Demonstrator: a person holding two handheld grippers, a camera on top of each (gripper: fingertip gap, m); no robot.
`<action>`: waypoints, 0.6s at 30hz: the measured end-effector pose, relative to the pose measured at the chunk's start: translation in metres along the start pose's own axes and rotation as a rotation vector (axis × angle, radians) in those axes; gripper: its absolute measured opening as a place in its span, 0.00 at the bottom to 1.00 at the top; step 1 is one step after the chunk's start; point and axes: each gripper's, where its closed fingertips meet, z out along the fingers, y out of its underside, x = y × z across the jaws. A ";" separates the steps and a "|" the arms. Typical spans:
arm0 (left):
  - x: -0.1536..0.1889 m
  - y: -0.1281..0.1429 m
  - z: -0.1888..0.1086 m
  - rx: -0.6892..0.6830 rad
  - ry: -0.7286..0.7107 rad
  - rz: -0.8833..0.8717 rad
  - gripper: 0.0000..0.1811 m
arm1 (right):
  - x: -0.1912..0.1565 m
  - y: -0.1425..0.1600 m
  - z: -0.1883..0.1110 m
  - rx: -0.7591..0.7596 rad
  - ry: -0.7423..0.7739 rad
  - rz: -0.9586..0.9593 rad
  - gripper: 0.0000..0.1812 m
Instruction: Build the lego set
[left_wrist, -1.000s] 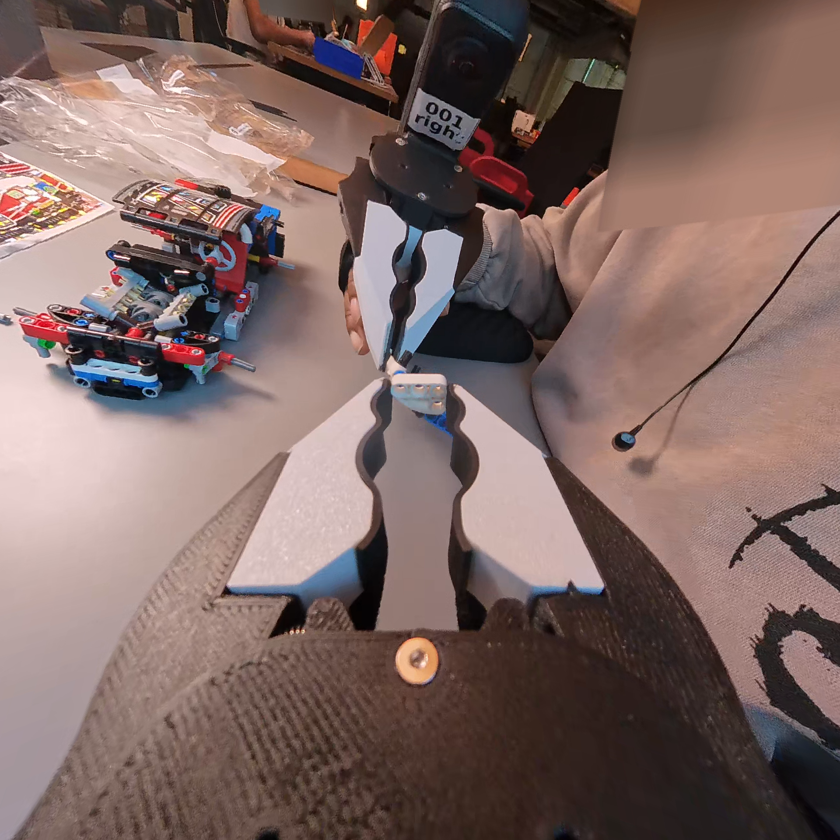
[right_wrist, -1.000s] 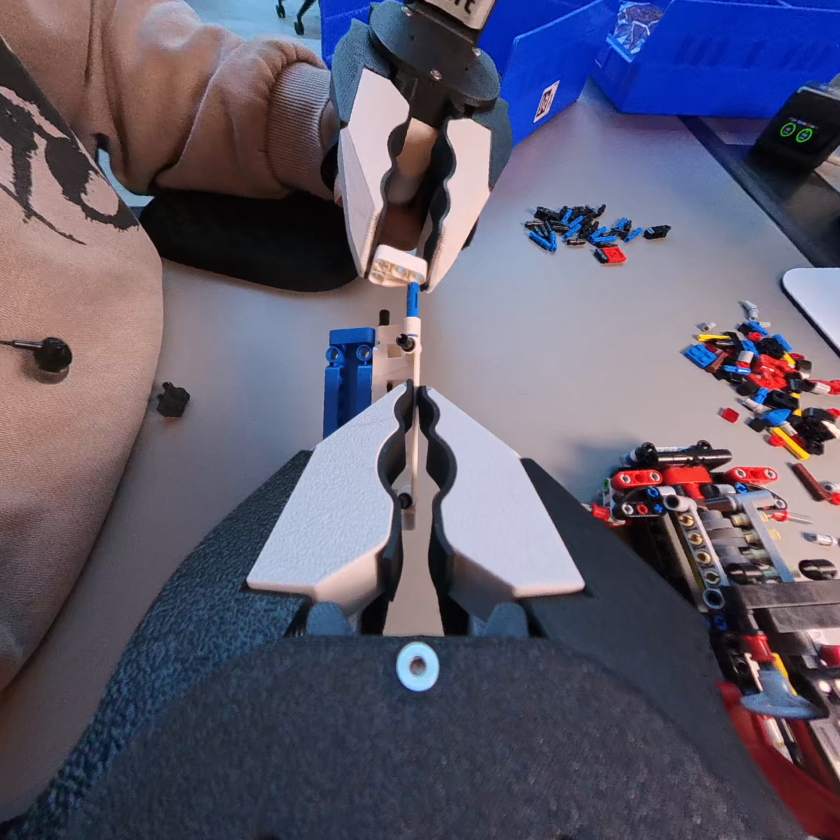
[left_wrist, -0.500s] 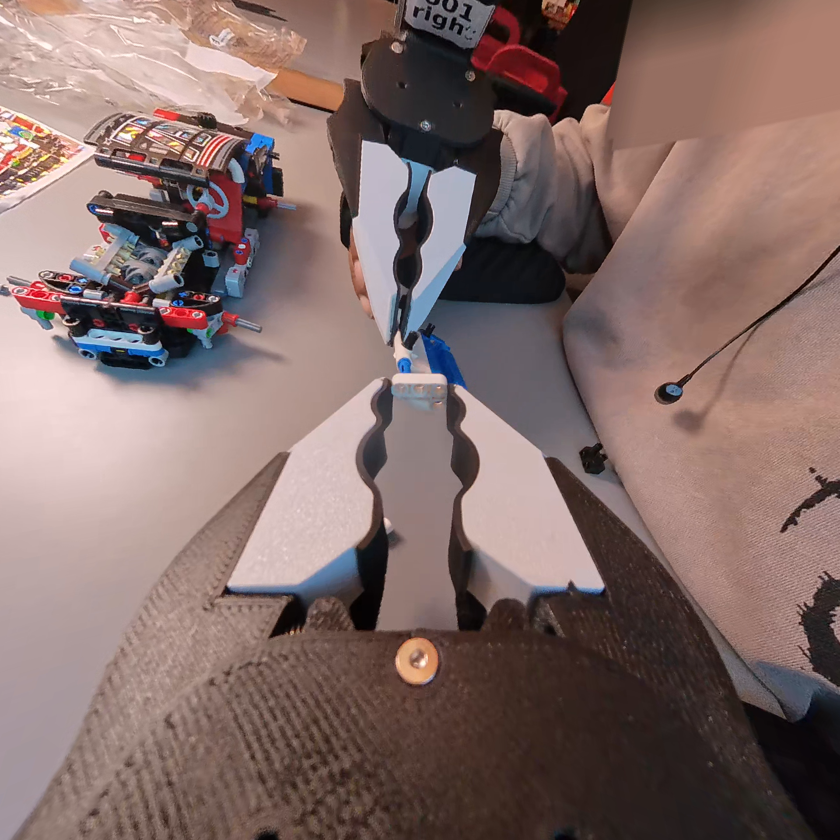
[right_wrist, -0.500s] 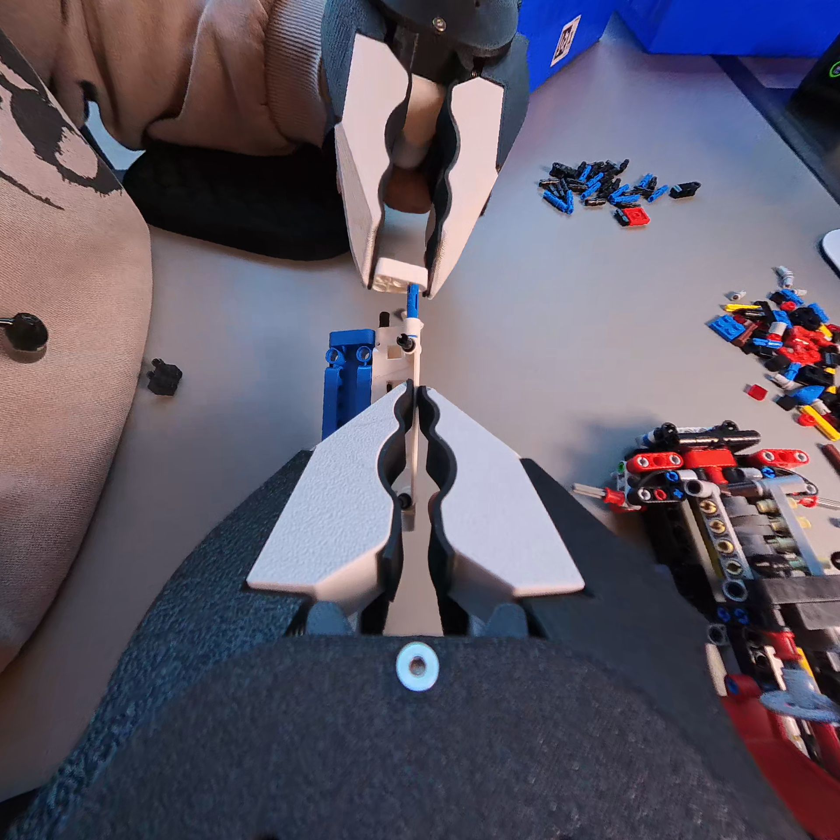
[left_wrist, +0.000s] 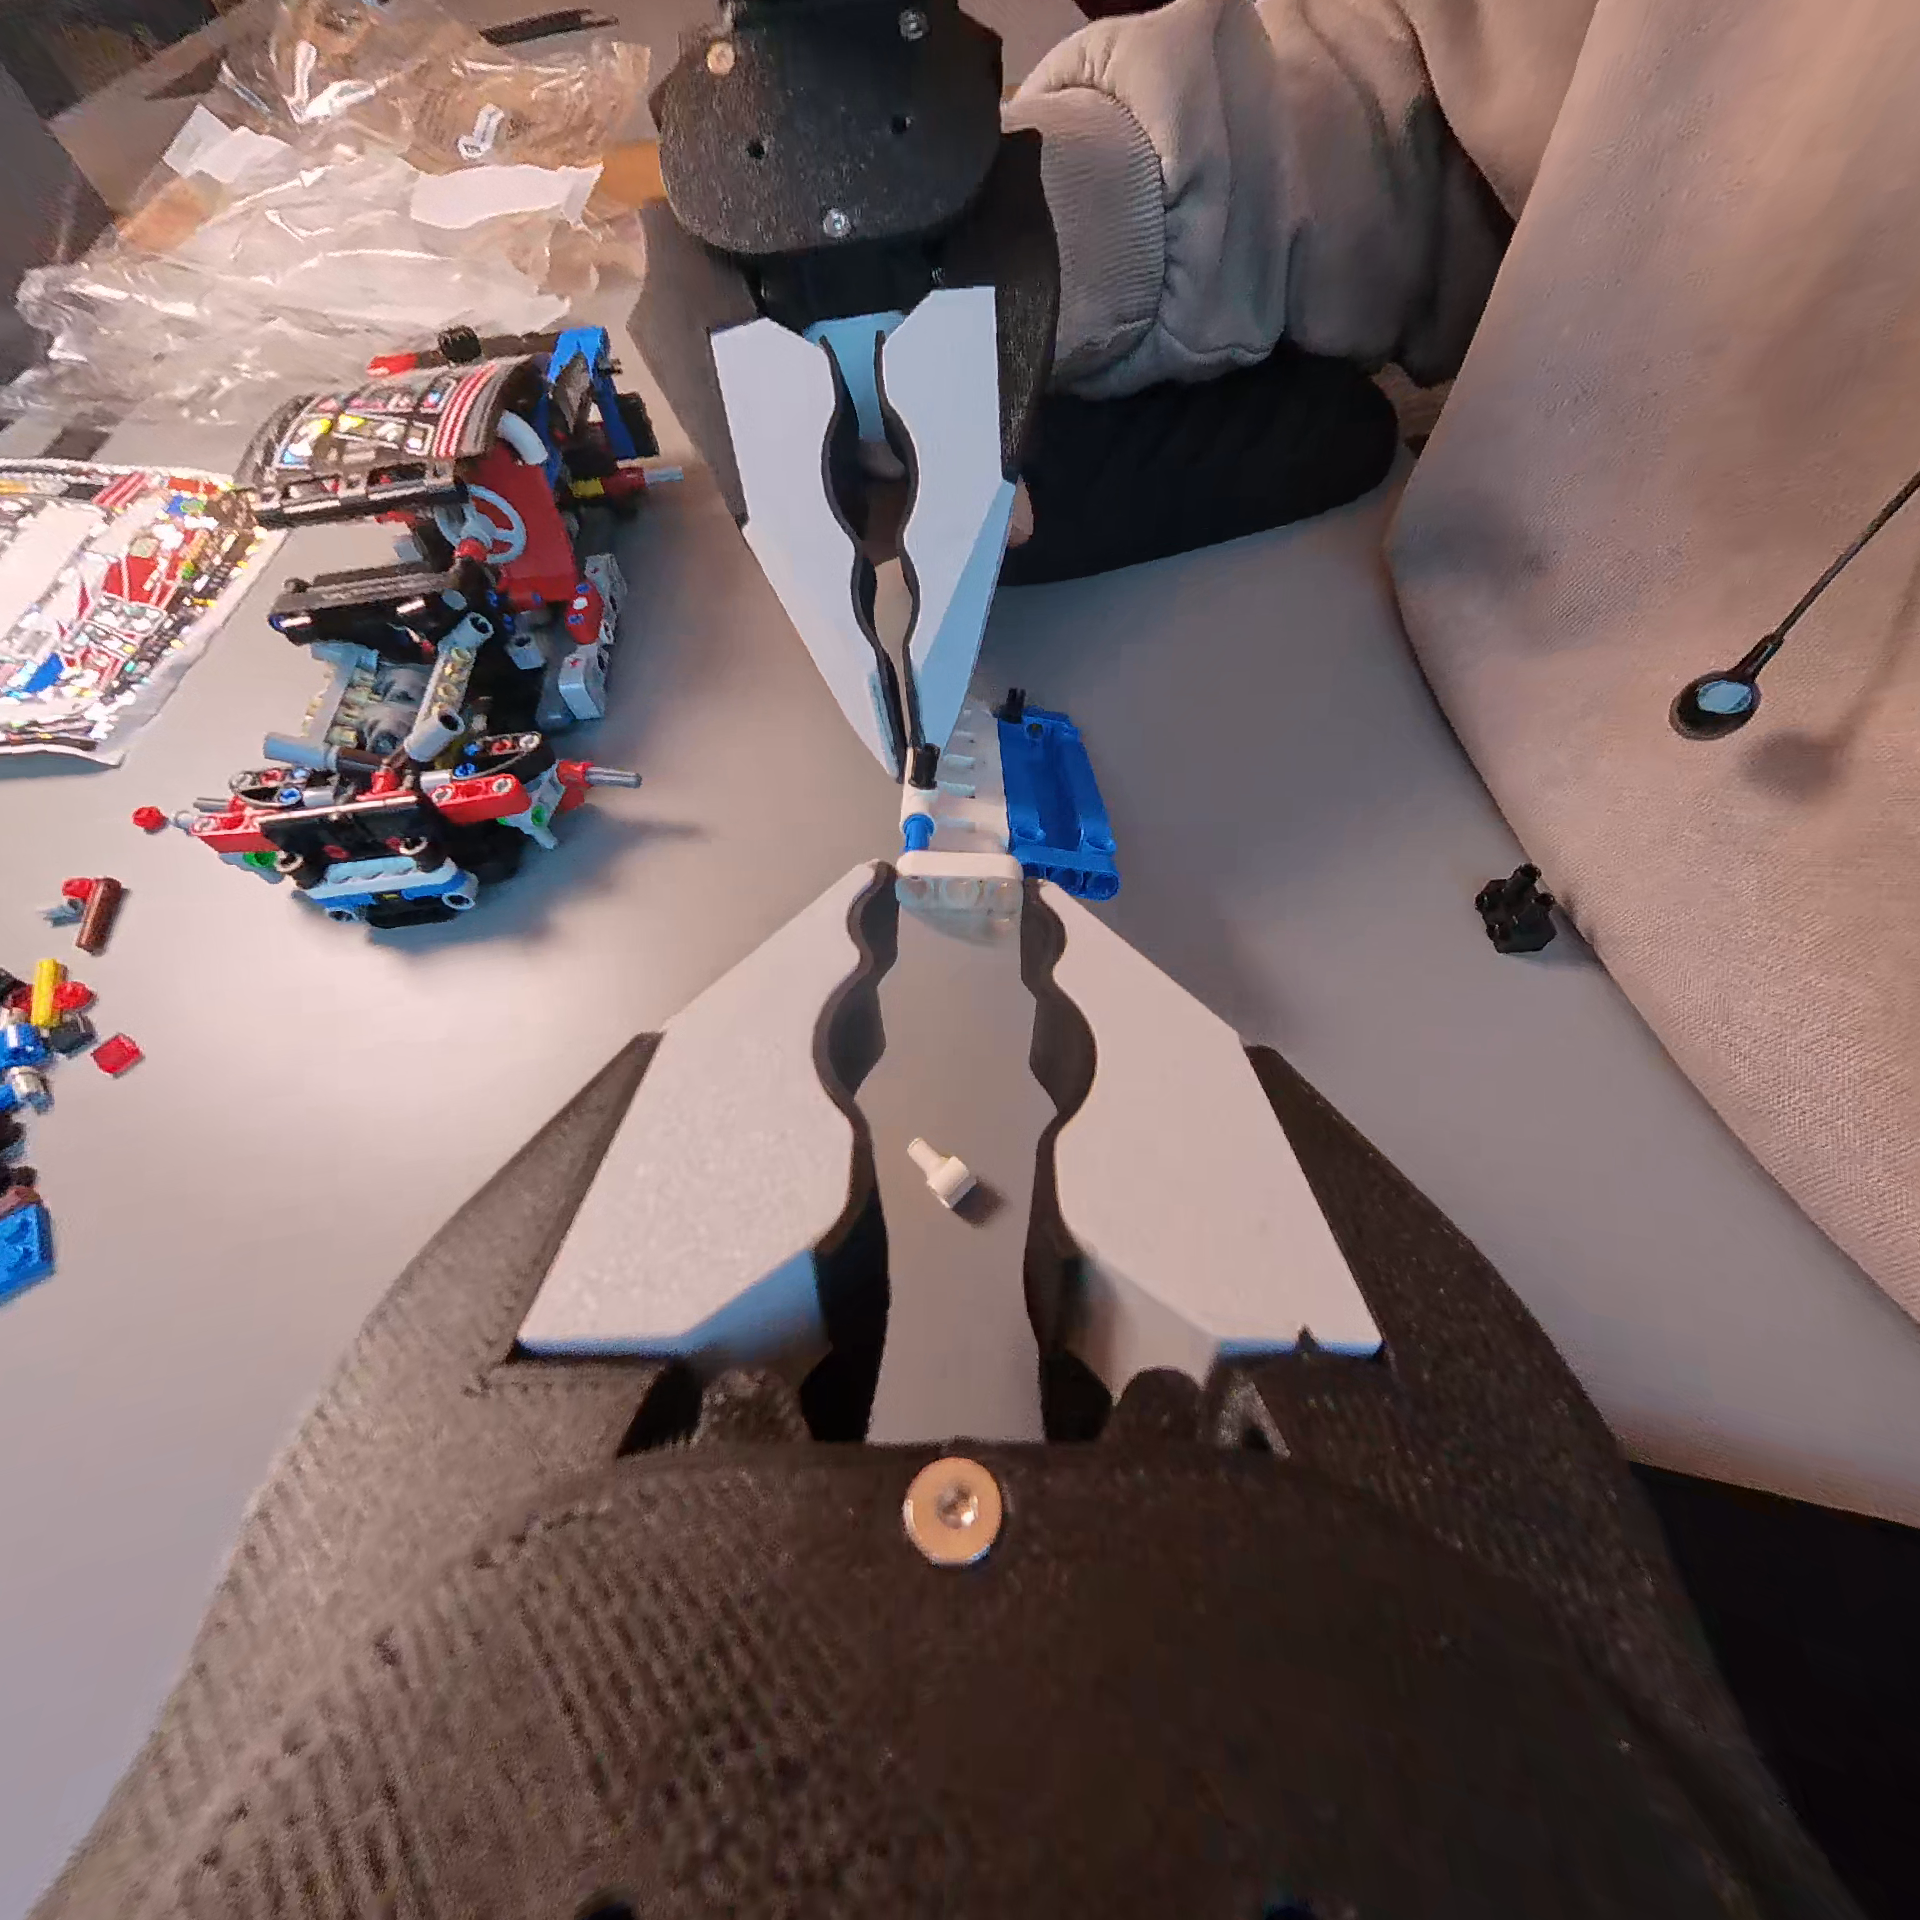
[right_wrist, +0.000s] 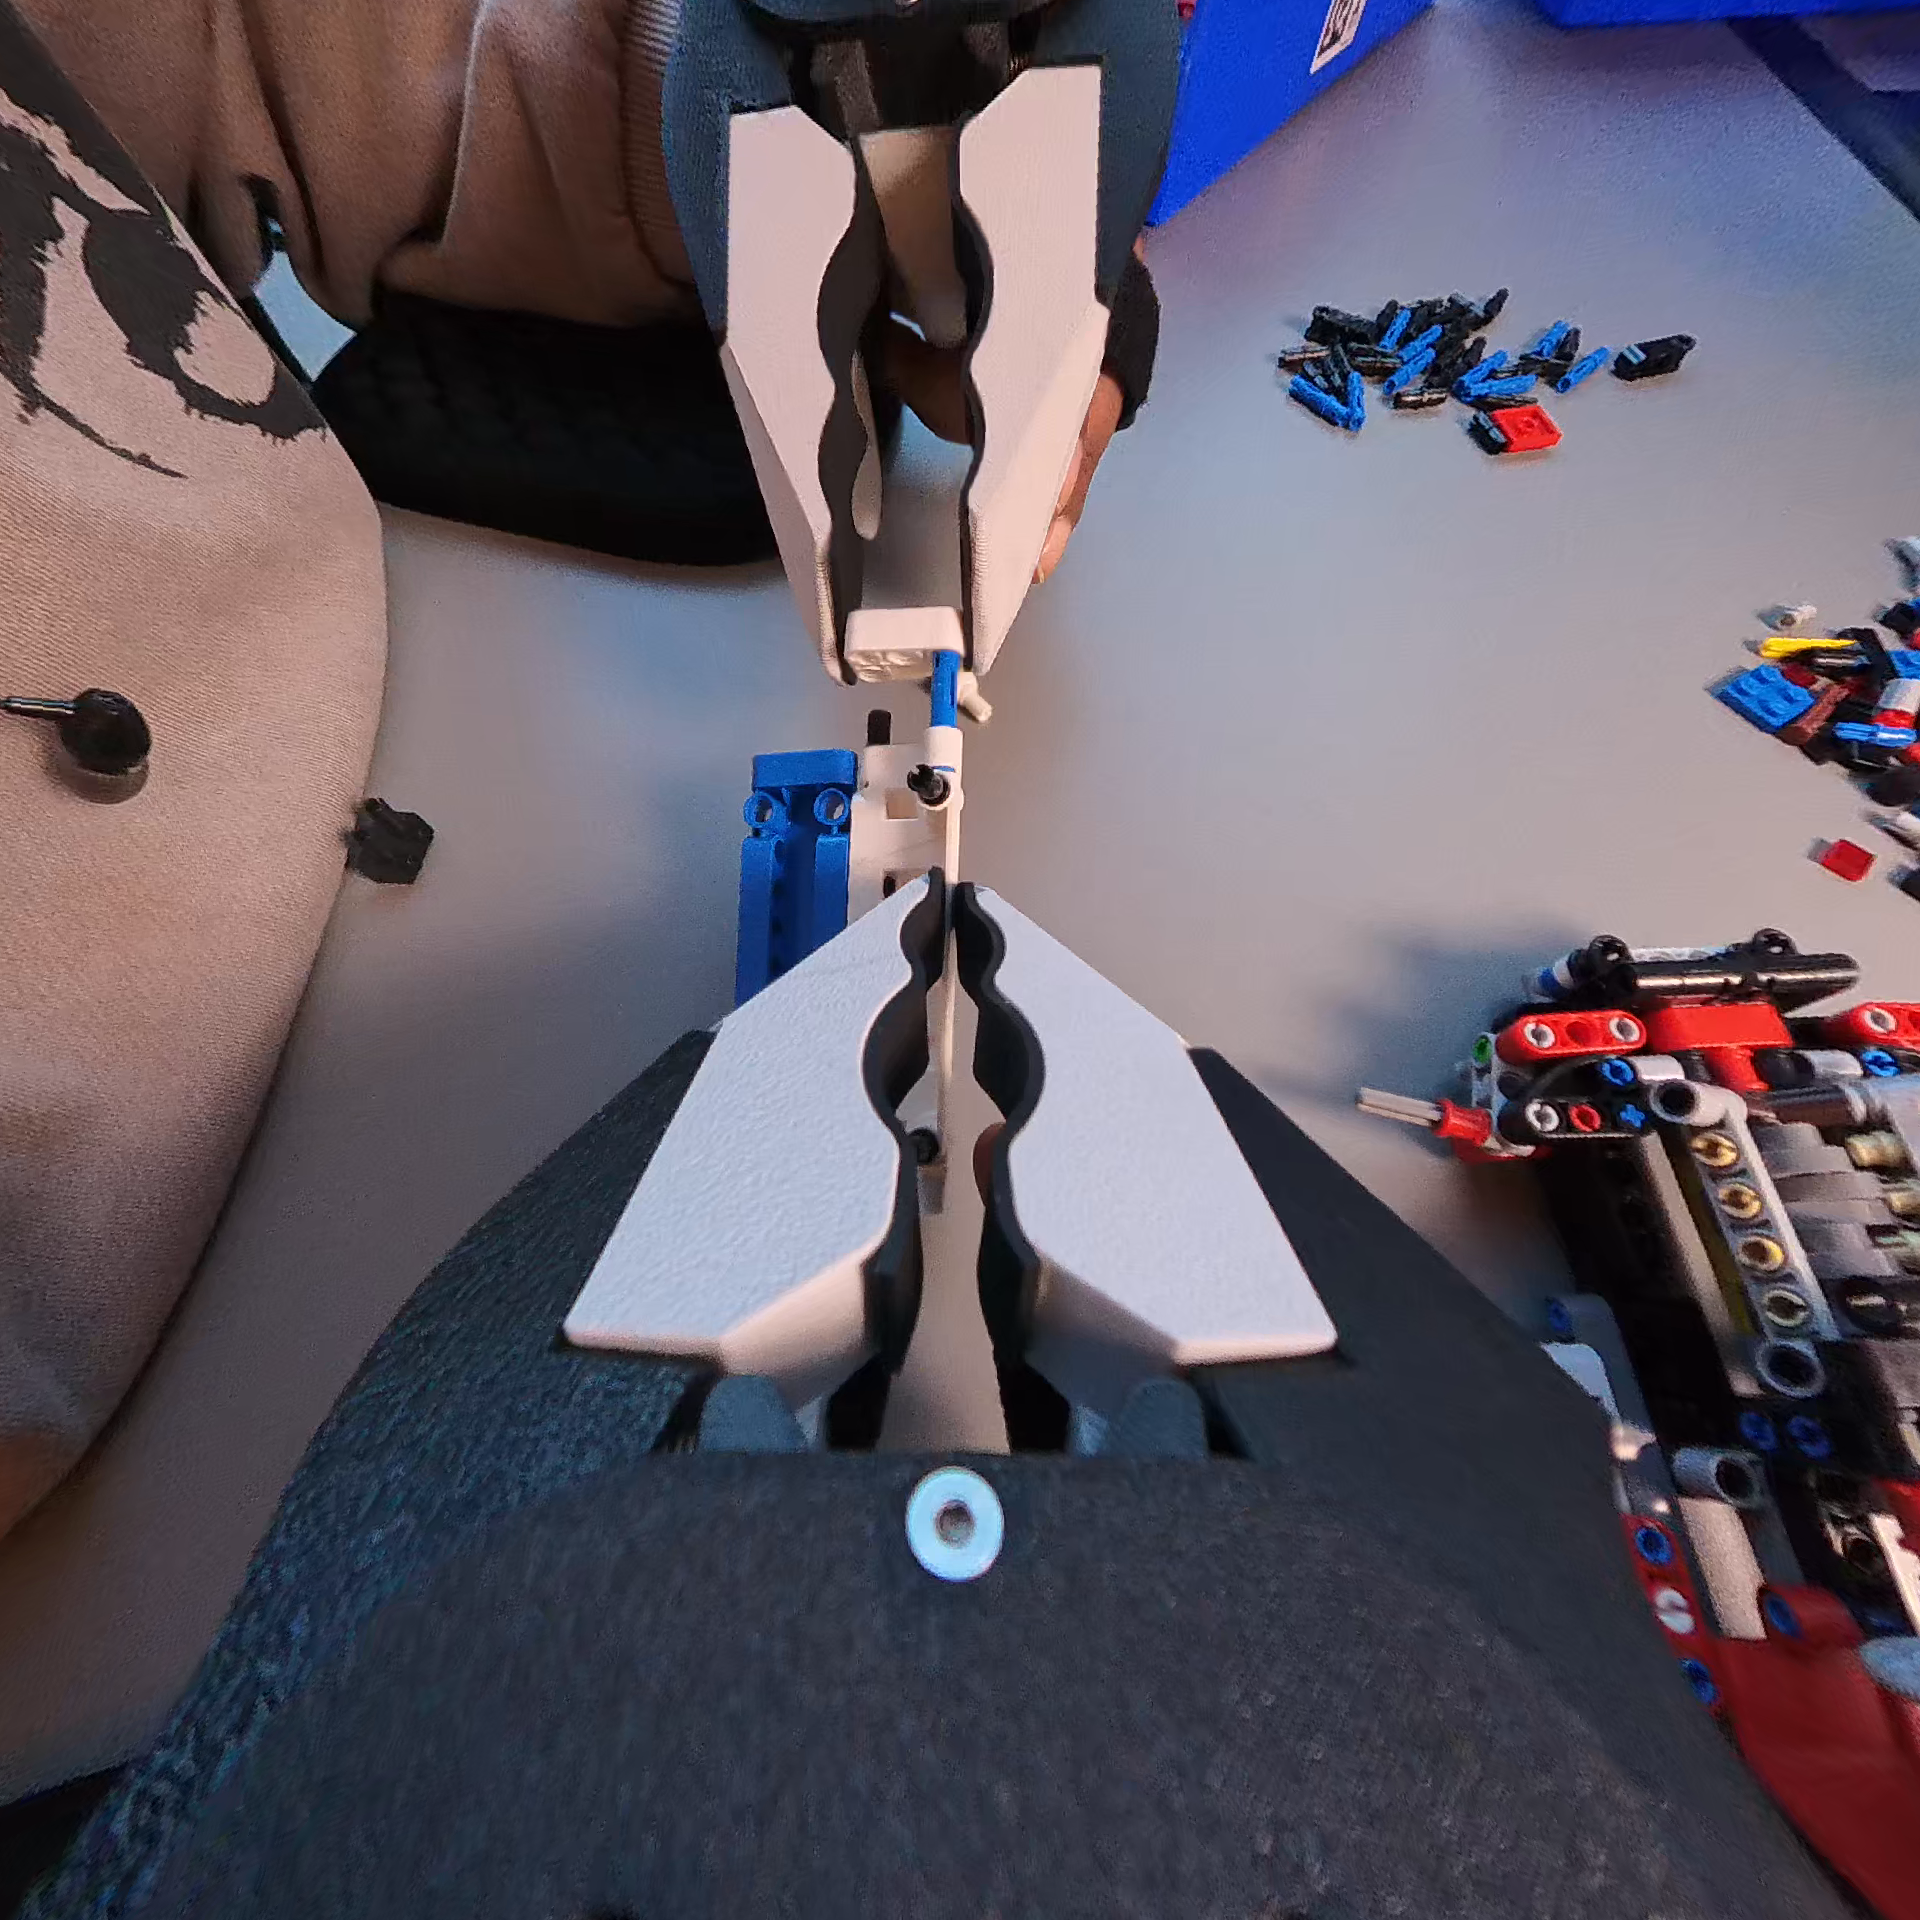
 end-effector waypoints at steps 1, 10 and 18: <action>0.000 0.000 0.000 0.003 -0.005 0.013 0.12 | 0.000 0.000 0.000 0.006 -0.001 -0.002 0.00; 0.004 0.007 0.002 -0.044 -0.039 0.118 0.12 | -0.005 0.003 0.002 0.003 0.000 -0.076 0.00; 0.009 0.015 0.006 -0.069 -0.048 0.183 0.12 | -0.007 0.006 0.005 -0.019 -0.025 -0.070 0.00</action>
